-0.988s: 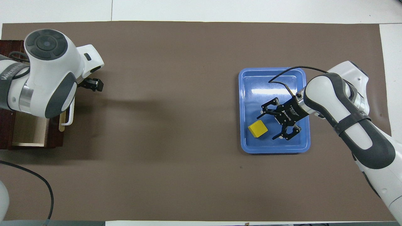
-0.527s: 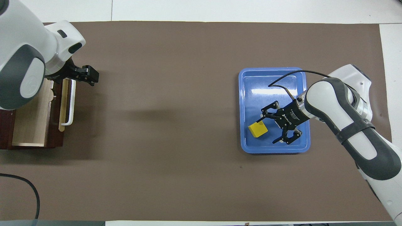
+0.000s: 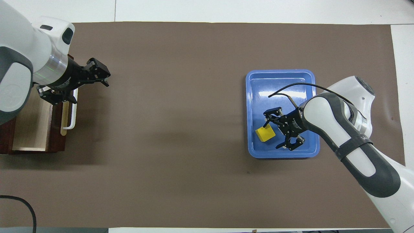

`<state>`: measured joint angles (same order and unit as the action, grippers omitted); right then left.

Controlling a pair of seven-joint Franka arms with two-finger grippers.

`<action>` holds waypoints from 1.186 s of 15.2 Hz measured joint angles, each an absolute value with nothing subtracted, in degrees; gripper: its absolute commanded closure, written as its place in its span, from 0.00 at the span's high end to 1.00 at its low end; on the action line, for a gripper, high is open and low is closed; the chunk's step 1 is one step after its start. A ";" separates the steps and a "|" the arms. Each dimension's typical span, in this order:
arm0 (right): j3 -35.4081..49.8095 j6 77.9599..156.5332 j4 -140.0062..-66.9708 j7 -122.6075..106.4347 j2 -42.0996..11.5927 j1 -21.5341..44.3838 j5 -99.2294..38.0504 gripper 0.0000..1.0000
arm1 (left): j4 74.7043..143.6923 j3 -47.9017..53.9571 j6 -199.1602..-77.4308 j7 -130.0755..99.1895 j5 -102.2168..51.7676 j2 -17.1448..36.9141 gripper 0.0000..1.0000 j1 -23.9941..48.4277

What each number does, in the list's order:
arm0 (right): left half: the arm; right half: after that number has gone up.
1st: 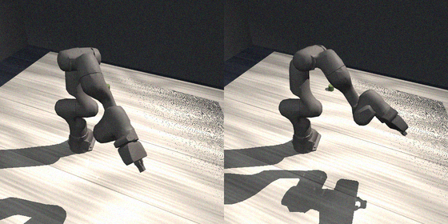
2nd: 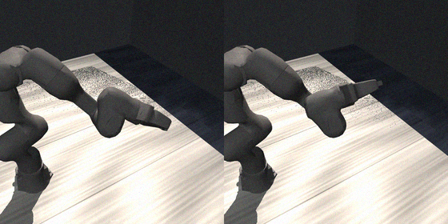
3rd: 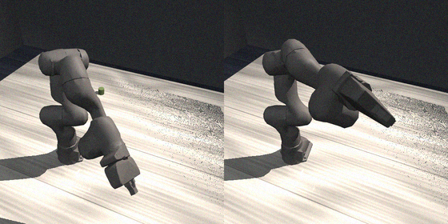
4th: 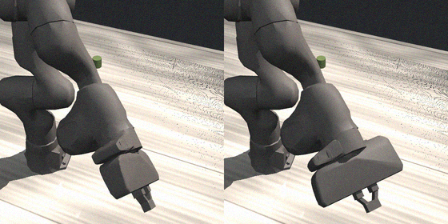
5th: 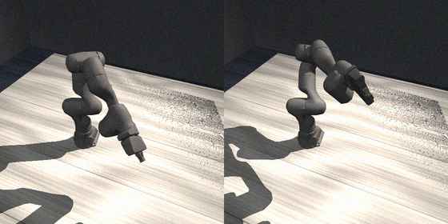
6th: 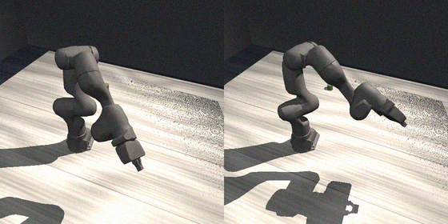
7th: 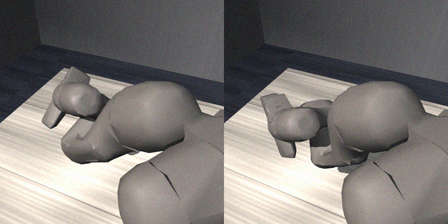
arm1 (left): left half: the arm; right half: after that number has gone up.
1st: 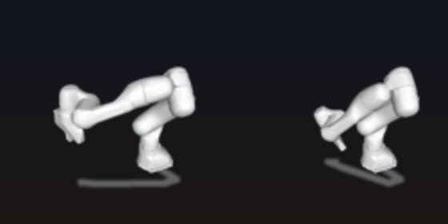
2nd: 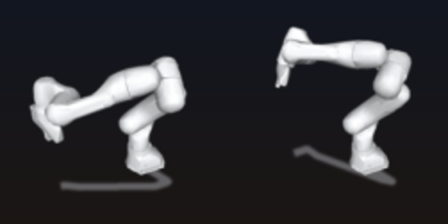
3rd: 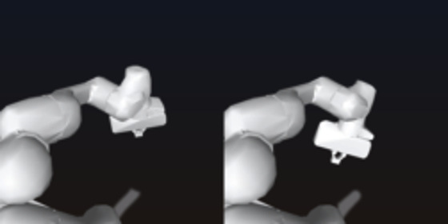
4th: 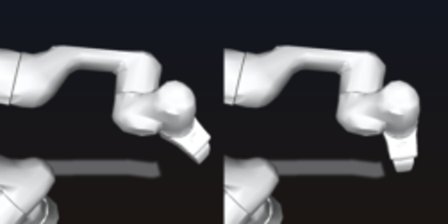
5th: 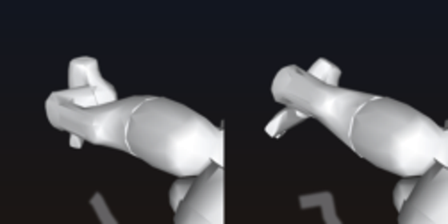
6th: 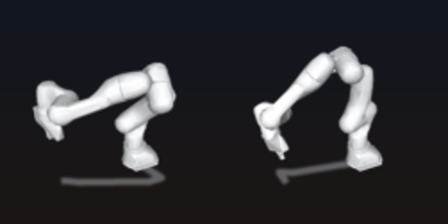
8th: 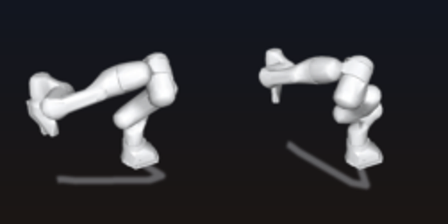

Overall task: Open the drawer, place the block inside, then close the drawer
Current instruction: 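Grasp the yellow cube with the right gripper while the left gripper withdraws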

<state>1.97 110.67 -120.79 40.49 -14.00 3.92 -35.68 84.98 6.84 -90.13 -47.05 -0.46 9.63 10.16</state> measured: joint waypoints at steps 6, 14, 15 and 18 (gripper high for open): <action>1.81 110.94 -119.92 42.68 -14.00 4.02 -35.68 1.00 | 87.41 7.04 -93.97 -73.92 -0.56 9.19 1.00 15.09; 1.72 111.60 -120.07 42.73 -14.00 3.98 -35.68 1.00 | 90.83 7.03 -97.47 -79.13 -0.56 7.74 1.00 15.52; 1.69 112.39 -120.13 42.73 -14.01 3.89 -35.68 1.00 | 91.43 7.03 -97.89 -79.26 -0.56 7.50 1.00 15.52; 1.66 113.82 -120.25 43.05 -14.04 3.51 -35.70 1.00 | 93.73 7.02 -99.05 -80.78 -0.56 6.56 1.00 15.52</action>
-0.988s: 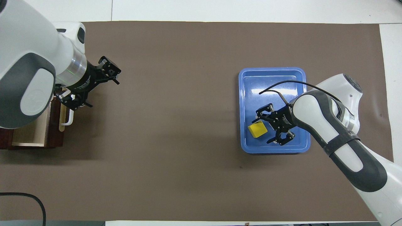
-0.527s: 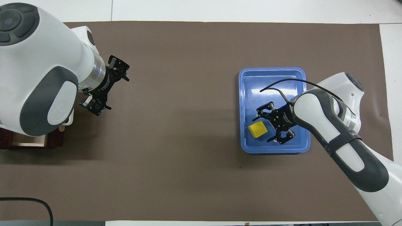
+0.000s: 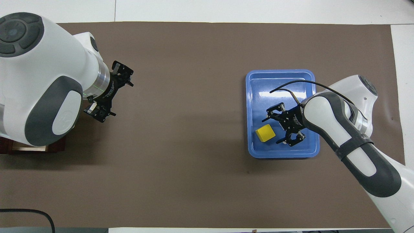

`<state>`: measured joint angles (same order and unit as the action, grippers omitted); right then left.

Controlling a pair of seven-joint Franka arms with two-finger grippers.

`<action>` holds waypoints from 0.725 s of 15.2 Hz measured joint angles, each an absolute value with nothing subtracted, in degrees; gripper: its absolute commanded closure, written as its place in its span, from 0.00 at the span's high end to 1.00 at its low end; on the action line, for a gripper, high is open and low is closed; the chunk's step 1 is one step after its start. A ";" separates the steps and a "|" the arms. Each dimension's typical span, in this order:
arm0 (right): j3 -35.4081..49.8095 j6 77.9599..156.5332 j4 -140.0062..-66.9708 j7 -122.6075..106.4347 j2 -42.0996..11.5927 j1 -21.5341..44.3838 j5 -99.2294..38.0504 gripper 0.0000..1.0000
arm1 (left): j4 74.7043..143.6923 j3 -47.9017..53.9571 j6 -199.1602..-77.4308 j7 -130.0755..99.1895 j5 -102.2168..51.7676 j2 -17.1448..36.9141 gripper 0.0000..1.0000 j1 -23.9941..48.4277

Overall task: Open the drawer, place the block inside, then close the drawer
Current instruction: 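Grasp the yellow cube with the right gripper while the left gripper withdraws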

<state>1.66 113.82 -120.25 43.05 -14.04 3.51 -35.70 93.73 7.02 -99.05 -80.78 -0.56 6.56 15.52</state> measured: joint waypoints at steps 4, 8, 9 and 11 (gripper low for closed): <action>1.66 113.83 -120.26 44.87 -14.04 3.36 -35.91 1.00 | 94.78 7.02 -99.44 -85.19 -0.56 5.85 1.00 15.52; 1.67 113.83 -120.28 45.23 -14.04 3.37 -35.94 1.00 | 95.09 7.00 -99.44 -88.98 -0.58 5.74 1.00 15.52; 1.68 113.83 -120.34 45.23 -14.04 3.39 -35.94 1.00 | 95.17 6.99 -99.44 -91.52 -0.58 5.74 1.00 15.52; 1.73 113.83 -120.53 45.23 -14.04 3.42 -35.94 1.00 | 95.21 6.96 -99.45 -95.98 -0.58 5.72 1.00 15.52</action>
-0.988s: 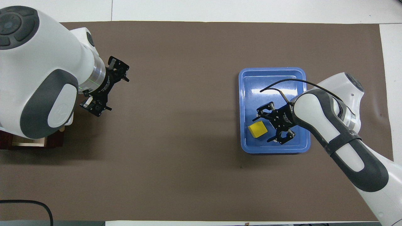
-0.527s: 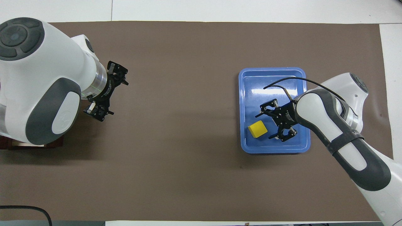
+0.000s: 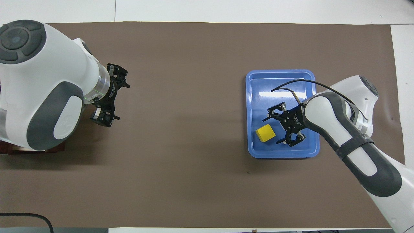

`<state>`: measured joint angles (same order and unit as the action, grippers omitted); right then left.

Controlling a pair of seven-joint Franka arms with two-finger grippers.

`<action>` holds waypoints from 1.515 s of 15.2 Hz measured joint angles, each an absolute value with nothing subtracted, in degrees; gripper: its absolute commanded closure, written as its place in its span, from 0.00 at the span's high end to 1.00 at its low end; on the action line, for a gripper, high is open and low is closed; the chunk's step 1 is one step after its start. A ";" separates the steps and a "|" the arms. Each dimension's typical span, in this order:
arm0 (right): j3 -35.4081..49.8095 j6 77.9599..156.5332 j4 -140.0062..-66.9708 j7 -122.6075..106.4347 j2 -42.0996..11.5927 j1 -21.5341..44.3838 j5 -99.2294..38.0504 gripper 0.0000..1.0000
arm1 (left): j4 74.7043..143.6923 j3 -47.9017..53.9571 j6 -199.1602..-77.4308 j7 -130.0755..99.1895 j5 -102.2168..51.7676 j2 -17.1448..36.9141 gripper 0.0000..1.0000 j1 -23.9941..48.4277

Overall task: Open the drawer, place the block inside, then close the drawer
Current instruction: 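Grasp the yellow cube with the right gripper while the left gripper withdraws, then carry the cube toward the left gripper and hand it over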

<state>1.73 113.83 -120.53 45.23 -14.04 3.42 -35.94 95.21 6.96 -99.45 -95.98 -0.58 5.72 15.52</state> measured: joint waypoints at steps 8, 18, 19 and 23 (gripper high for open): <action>1.81 113.83 -121.15 45.23 -14.04 3.62 -35.94 0.81 | 95.72 6.97 -99.41 -106.19 -0.58 5.33 1.00 15.58; 1.80 115.75 -119.79 47.21 -14.01 3.47 -36.71 0.00 | 95.80 7.04 -99.41 -109.44 -0.59 5.20 1.00 17.17; 1.78 115.23 -118.63 47.80 -13.97 3.39 -36.83 0.00 | 95.83 7.03 -99.41 -109.47 -0.59 5.20 1.00 17.21; 1.74 107.46 -106.93 58.31 -13.62 2.63 -36.99 0.00 | 95.89 7.03 -99.41 -109.51 -0.59 5.20 1.00 17.25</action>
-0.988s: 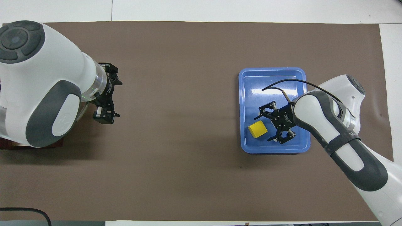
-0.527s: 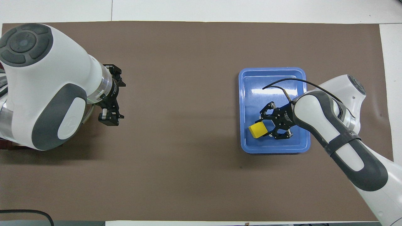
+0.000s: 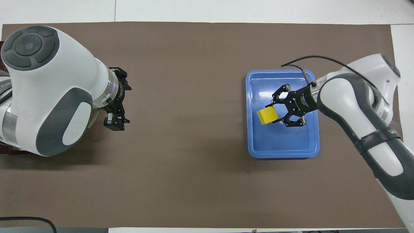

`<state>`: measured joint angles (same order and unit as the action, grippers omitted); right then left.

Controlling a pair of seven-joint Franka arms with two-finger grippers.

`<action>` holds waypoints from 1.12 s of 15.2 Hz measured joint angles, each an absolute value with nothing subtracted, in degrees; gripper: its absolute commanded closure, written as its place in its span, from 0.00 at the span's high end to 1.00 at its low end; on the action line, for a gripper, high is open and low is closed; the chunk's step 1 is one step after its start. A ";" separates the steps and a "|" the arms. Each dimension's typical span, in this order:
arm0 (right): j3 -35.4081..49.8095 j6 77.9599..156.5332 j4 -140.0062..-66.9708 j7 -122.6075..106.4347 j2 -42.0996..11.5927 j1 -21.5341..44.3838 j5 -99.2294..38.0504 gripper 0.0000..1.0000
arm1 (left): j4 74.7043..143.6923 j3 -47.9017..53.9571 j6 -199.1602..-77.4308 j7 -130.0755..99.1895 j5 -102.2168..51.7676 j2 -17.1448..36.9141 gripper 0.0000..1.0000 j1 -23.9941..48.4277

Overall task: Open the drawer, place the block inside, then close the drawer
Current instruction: 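Carry the cube toward the left gripper and hand it over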

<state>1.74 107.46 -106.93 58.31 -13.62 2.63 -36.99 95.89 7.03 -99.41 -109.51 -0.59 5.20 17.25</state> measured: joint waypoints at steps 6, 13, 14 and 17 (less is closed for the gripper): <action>2.90 108.16 -95.33 78.59 -14.10 11.57 -39.91 0.00 | 96.13 7.01 -99.47 -109.66 -0.59 5.23 1.00 17.57; 3.13 119.01 -93.35 92.74 -16.57 25.10 -40.21 0.00 | 94.31 7.01 -100.75 -111.41 -0.59 8.01 1.00 19.15; 3.13 120.71 -93.40 94.67 -16.74 26.34 -40.21 0.00 | 93.88 7.04 -100.99 -112.06 -0.59 8.63 1.00 19.46; 3.10 125.03 -93.54 98.44 -17.34 28.89 -40.21 0.00 | 92.27 6.99 -101.48 -114.62 -0.59 10.22 1.00 20.58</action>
<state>3.10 125.03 -93.54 98.44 -17.34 28.89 -40.21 92.27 6.99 -101.48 -114.62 -0.59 10.22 20.58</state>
